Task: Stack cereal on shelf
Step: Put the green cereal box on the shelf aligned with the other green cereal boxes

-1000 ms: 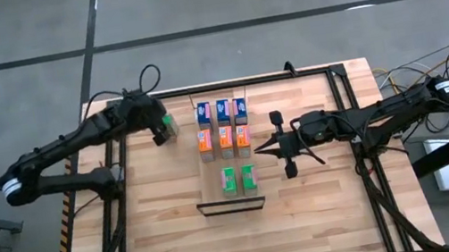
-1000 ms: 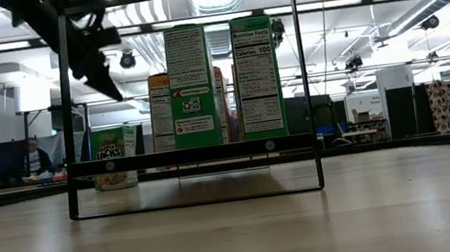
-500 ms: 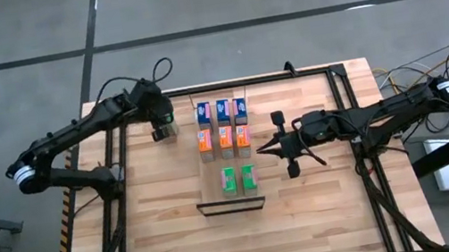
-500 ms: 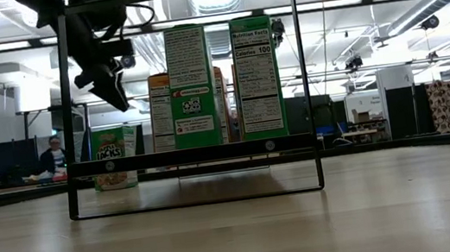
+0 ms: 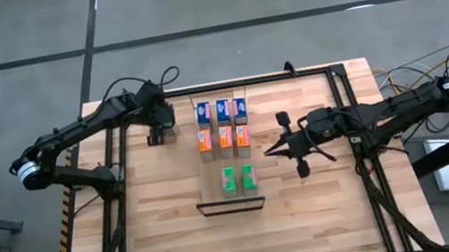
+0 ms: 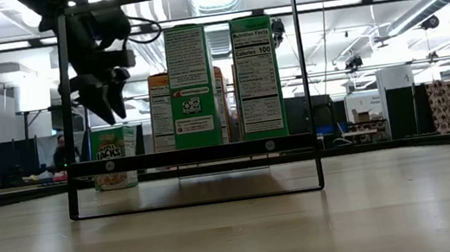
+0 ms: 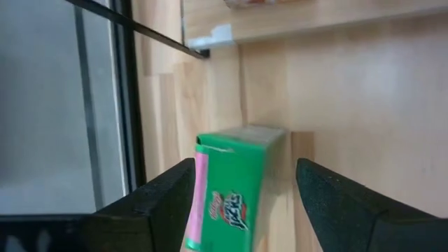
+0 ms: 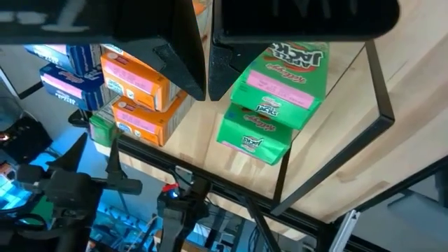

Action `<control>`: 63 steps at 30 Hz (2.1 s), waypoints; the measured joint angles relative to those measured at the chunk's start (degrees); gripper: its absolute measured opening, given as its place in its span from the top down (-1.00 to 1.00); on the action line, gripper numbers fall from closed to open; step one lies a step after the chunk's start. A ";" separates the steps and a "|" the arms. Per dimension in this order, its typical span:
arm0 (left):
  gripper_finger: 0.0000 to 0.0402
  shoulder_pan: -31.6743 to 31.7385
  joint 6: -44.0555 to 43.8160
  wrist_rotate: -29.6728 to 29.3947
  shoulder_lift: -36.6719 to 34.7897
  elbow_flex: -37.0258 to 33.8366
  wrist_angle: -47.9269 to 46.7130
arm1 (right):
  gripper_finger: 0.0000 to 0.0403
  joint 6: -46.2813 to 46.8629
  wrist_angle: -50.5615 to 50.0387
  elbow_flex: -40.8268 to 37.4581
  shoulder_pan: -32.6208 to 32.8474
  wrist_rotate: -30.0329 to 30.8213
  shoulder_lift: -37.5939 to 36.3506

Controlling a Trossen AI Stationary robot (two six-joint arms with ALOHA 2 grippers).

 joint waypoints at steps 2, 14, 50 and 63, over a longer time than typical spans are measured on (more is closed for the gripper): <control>-0.14 0.36 0.02 -0.02 -0.02 0.00 -0.76 | 0.96 -0.16 -0.03 0.00 0.00 0.06 0.18; -0.12 3.76 0.04 3.29 -0.02 -0.02 -0.62 | 0.96 -0.09 -0.03 0.00 0.00 0.08 0.26; -0.39 5.39 -6.47 1.27 4.07 1.64 -2.40 | 0.96 0.52 -1.06 0.00 0.00 0.14 0.26; -0.48 5.63 -2.51 1.33 5.81 1.62 -1.32 | 0.96 0.50 -1.55 0.00 0.00 0.14 0.26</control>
